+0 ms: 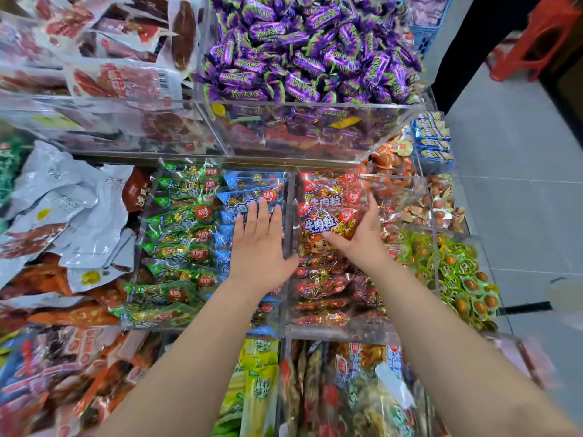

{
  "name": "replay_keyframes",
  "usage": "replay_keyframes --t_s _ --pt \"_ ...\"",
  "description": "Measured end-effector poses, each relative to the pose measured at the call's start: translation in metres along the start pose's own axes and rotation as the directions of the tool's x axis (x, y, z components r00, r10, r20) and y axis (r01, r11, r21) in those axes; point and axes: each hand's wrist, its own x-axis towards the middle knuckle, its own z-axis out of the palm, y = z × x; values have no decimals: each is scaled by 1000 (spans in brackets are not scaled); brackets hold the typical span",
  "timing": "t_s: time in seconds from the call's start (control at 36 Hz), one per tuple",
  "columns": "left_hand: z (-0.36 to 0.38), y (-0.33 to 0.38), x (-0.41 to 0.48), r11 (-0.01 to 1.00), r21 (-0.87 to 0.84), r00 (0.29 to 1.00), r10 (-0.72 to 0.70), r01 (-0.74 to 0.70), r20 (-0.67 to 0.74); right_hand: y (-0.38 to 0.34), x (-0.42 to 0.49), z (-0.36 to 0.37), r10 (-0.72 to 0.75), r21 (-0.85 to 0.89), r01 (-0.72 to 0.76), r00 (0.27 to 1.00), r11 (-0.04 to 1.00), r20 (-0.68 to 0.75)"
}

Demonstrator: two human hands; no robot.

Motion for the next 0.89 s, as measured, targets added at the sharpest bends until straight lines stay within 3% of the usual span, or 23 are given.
replay_keyframes --t_s 0.17,0.25,0.33,0.42,0.5,0.56,0.64,0.75,0.89 --pt "0 -2 0 999 -45 1000 10 -11 -3 -5 -16 -14 99 96 -89 991 991 -95" --pt "-5 -3 -3 983 -183 999 13 -19 -34 -3 -39 -28 108 67 -97 977 993 -186" --pt "-15 -1 -16 856 -516 992 -23 -44 -123 1 -73 -40 120 170 -88 974 981 -191" --pt "-22 9 -44 768 -625 971 -20 -138 -239 7 -108 -47 131 253 -82 974 964 -185" --pt "-29 30 -82 599 -773 973 50 -209 -225 17 -142 -50 153 280 -88 964 956 -218" --pt "-24 45 -106 486 -860 988 93 -155 -125 28 -165 -49 163 283 -98 962 954 -218" --pt "-6 64 -138 440 -897 981 151 47 125 46 -202 -46 247 332 -161 940 929 -237" --pt "32 78 -177 498 -801 833 241 334 498 78 -255 -37 430 473 -266 859 840 -280" --pt "95 78 -226 616 -597 648 177 514 741 123 -341 -18 665 594 -425 697 683 -267"
